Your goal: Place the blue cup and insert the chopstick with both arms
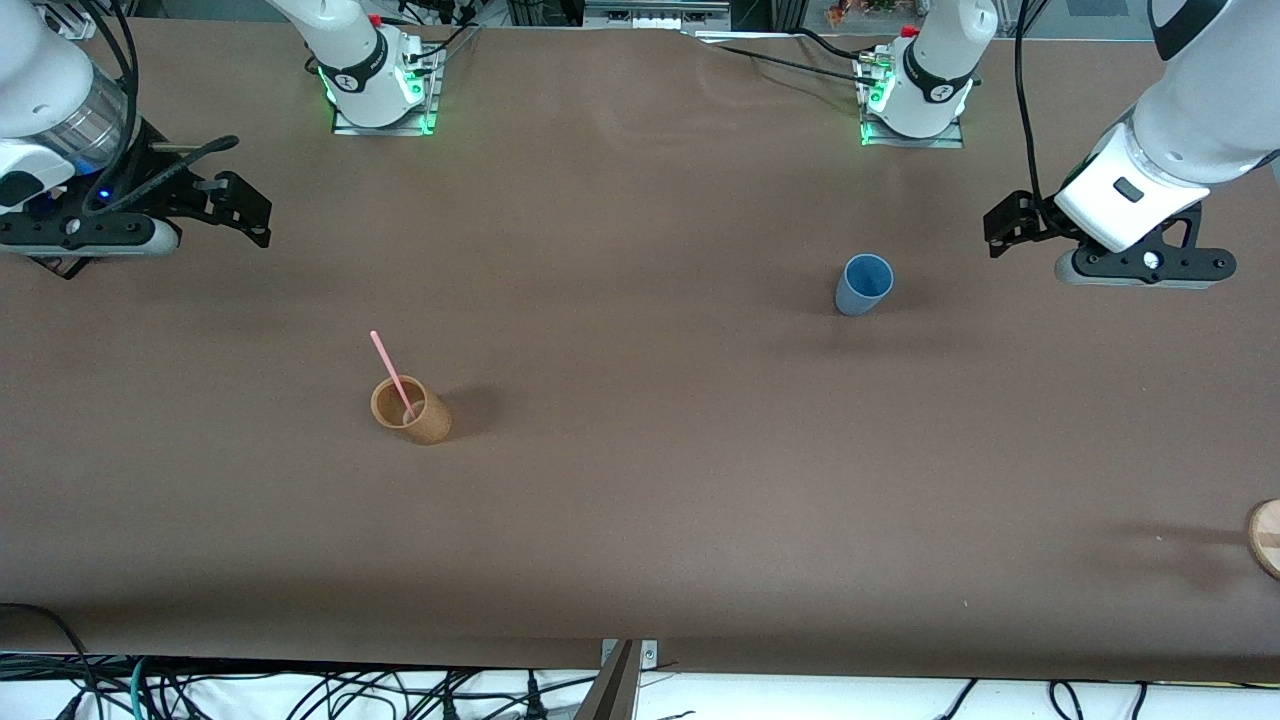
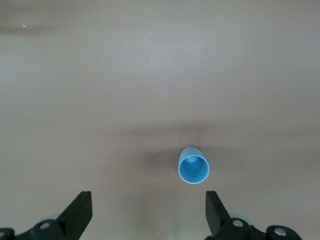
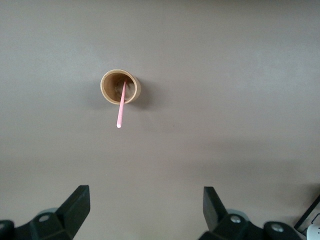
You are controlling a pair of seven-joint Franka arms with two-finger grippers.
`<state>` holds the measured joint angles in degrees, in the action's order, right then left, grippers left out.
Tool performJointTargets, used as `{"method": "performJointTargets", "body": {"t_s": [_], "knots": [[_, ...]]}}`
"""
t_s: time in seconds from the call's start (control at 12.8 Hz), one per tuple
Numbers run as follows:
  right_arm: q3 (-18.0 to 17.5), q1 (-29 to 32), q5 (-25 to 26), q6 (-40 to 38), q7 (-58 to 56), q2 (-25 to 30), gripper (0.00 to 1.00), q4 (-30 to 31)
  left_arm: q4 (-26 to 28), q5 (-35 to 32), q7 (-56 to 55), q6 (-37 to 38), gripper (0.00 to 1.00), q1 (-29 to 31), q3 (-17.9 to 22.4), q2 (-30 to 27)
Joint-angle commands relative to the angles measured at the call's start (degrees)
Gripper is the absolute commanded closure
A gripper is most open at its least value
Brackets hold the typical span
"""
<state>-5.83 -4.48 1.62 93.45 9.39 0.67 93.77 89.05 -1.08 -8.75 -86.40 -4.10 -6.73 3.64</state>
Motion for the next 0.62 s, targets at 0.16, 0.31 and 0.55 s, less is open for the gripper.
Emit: {"method": "performJointTargets", "body": {"t_s": [0.16, 0.31, 0.55], "knots": [[-0.06, -0.26, 0.40, 0.42, 1.42, -1.02, 0.00, -1.40, 1.21, 4.25, 6.90, 0.18, 0.00, 2.70, 0.41, -0.39], [-0.06, -0.35, 0.23, 0.50, 1.51, -1.02, 0.00, -1.40, 1.73, 4.16, 7.43, 0.36, 0.00, 2.70, 0.14, -0.83], [-0.06, -0.35, 0.23, 1.29, 1.43, -1.29, 0.00, -1.40, 3.67, 3.98, 7.43, 0.18, 0.00, 2.78, -1.35, -1.80]]}}
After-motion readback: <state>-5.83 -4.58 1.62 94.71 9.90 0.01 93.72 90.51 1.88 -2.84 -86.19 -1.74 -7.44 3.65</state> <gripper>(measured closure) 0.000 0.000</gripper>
